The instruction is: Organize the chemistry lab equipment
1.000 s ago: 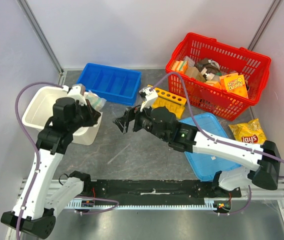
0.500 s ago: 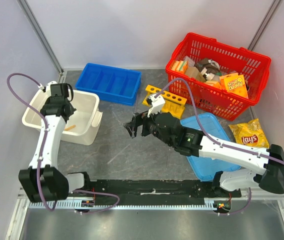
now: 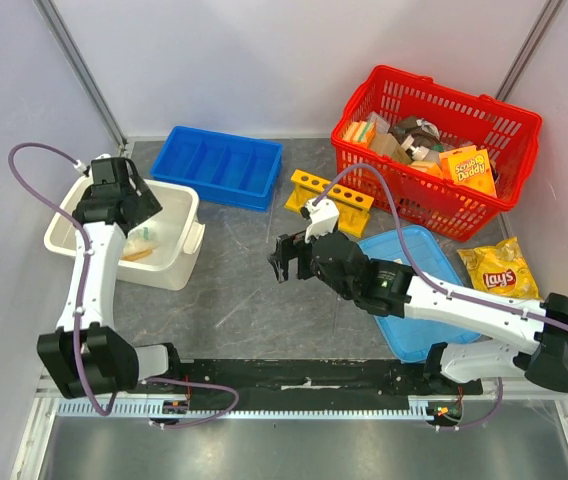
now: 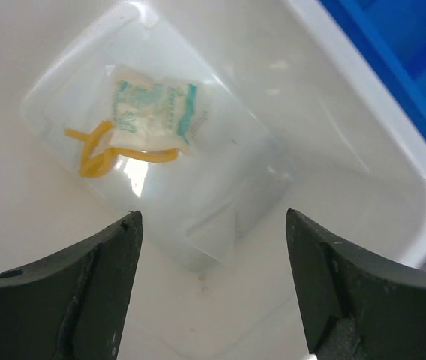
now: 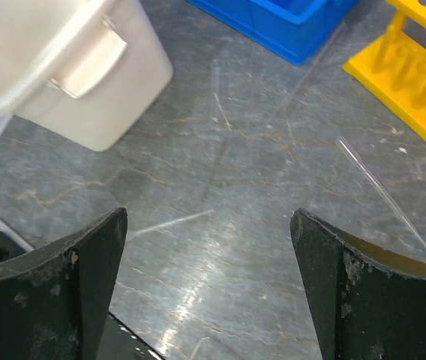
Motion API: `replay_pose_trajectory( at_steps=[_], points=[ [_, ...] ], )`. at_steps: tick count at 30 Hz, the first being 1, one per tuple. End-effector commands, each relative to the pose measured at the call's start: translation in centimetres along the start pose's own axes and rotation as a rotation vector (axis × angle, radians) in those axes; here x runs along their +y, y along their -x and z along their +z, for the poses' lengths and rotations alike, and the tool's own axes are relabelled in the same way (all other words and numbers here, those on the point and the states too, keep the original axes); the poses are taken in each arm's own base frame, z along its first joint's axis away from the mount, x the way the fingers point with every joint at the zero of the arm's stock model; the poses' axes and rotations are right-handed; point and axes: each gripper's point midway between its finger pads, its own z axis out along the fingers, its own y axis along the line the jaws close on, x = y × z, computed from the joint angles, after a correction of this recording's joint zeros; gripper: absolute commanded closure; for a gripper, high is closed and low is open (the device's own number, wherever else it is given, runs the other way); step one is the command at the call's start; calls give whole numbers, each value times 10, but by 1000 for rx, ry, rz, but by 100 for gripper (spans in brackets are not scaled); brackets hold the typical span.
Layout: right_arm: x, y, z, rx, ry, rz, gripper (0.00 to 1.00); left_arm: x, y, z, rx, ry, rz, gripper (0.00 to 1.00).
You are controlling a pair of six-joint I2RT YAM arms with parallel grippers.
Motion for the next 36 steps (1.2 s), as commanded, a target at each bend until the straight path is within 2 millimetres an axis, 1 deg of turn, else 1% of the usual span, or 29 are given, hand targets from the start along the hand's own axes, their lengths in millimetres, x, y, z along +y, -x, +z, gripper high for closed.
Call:
replay_pose_trajectory(
  at_steps=[1,3,4,5,7,10,11,13,15,17,18,22,25,26,30,32,33,36],
  points=[
    [-26,-16,5,27,-113,-62,6,-46,15,-50,-69,-269,97,19],
    [-41,-23,7,47,-179,-85,14,-62,9,-70,-76,-355,136,21],
    [-49,-28,8,60,-206,-84,19,-69,6,-78,-77,-390,157,21],
    [-55,-31,9,72,-225,-77,25,-81,-1,-89,-77,-434,190,22],
    [-69,-44,8,101,-260,-65,31,-97,-12,-107,-86,-498,256,24],
    [-83,-63,3,138,-280,-42,36,-119,-36,-131,-73,-595,350,25],
    [-87,-69,0,148,-286,-41,37,-123,-45,-136,-61,-623,374,26],
    [-92,-79,-5,163,-282,-35,37,-135,-70,-148,-19,-700,445,28],
    [-95,-86,-11,172,-270,-31,37,-138,-95,-149,33,-715,511,29],
    [-98,-88,-17,167,-262,-21,37,-137,-124,-147,102,-715,586,30],
    [-98,-87,-20,161,-258,-13,37,-134,-135,-141,127,-681,616,30],
    [-100,-75,-36,102,-232,22,37,-129,-176,-132,228,-671,702,32],
    [-101,-59,-51,18,-199,68,37,-128,-197,-118,279,-651,755,30],
    [-102,-57,-55,-2,-192,78,37,-129,-205,-113,302,-642,777,30],
    [-105,-39,-70,-88,-171,122,37,-126,-234,-94,393,-597,845,34],
    [-107,-33,-77,-117,-167,131,37,-124,-253,-90,457,-605,873,34],
    [-108,-31,-80,-128,-170,134,37,-122,-260,-86,476,-595,881,34],
    [-114,-27,-86,-149,-182,137,37,-119,-268,-74,506,-543,907,36]
  ],
)
